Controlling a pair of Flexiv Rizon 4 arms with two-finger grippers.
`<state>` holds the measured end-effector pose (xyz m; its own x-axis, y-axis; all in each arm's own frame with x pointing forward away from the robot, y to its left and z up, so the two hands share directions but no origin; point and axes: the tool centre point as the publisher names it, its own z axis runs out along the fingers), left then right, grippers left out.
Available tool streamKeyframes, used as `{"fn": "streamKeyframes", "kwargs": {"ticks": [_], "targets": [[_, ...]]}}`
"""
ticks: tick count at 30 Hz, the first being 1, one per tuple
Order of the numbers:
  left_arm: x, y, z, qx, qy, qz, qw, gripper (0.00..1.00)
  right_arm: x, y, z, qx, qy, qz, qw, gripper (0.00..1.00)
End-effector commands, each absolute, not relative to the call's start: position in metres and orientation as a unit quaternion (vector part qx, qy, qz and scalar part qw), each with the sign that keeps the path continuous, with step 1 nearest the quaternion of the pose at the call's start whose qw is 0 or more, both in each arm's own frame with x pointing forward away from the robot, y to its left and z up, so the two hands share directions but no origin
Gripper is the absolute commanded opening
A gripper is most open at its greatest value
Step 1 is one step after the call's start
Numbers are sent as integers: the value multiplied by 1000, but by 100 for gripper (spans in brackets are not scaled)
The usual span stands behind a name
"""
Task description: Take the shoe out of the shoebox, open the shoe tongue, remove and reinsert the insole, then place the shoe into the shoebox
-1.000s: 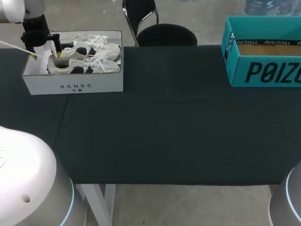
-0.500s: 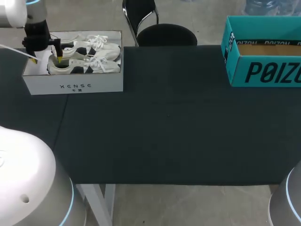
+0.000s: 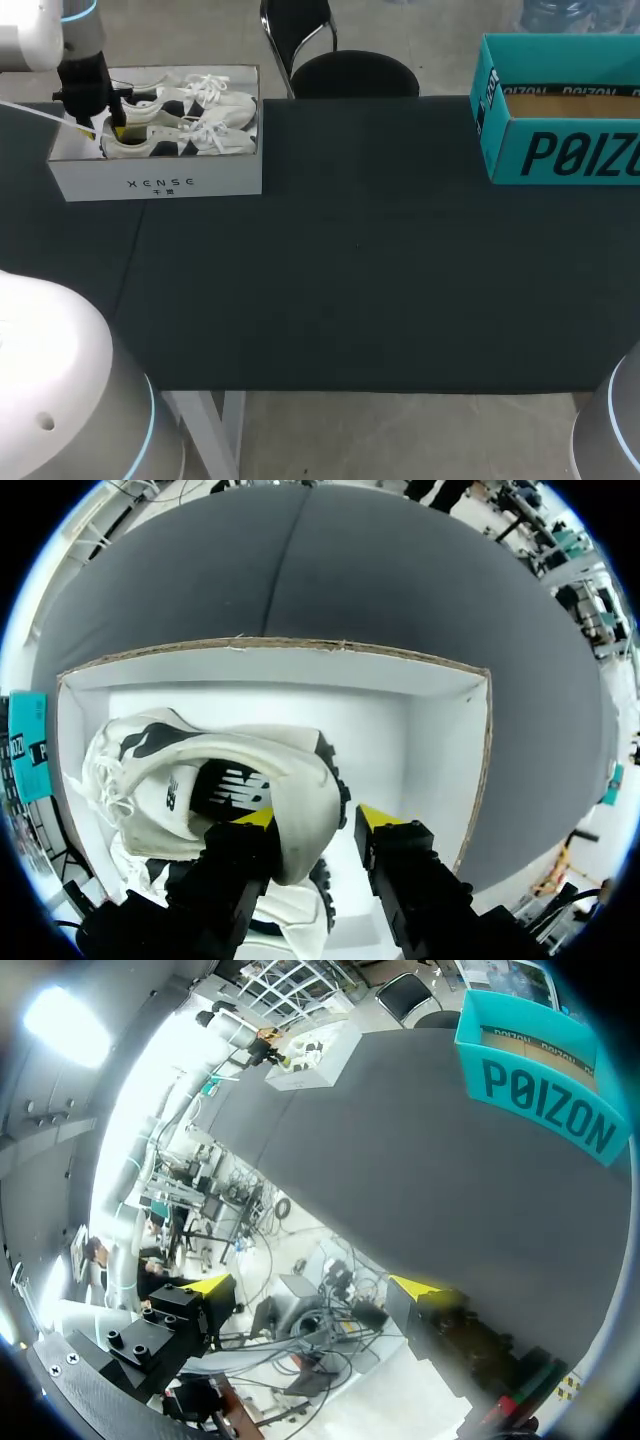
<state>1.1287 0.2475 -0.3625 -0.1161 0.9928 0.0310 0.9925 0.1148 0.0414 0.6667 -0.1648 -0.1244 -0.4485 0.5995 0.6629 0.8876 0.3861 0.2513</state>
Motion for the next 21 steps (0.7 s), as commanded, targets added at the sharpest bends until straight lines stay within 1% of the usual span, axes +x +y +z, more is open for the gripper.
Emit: {"fn": "streamKeyframes", "kwargs": {"ticks": [1, 4, 6, 7, 16, 21], "targets": [[1123, 246, -362, 668, 744, 28, 5, 11, 667, -165, -125, -467, -797, -298, 241, 100], [1121, 244, -360, 671, 741, 28, 7, 9, 667, -165, -125, -467, -797, -298, 241, 100], [1120, 244, -358, 672, 740, 29, 7, 4, 667, -165, -125, -467, -797, -298, 241, 100], [1120, 244, -357, 673, 739, 28, 8, 0, 667, -165, -125, -467, -797, -298, 241, 100], [1121, 243, -339, 676, 736, 34, 22, 0, 667, -165, -125, -467, -797, -298, 241, 100], [1123, 244, -318, 673, 737, 40, 34, 0, 667, -165, -125, -467, -797, -298, 241, 100]]}}
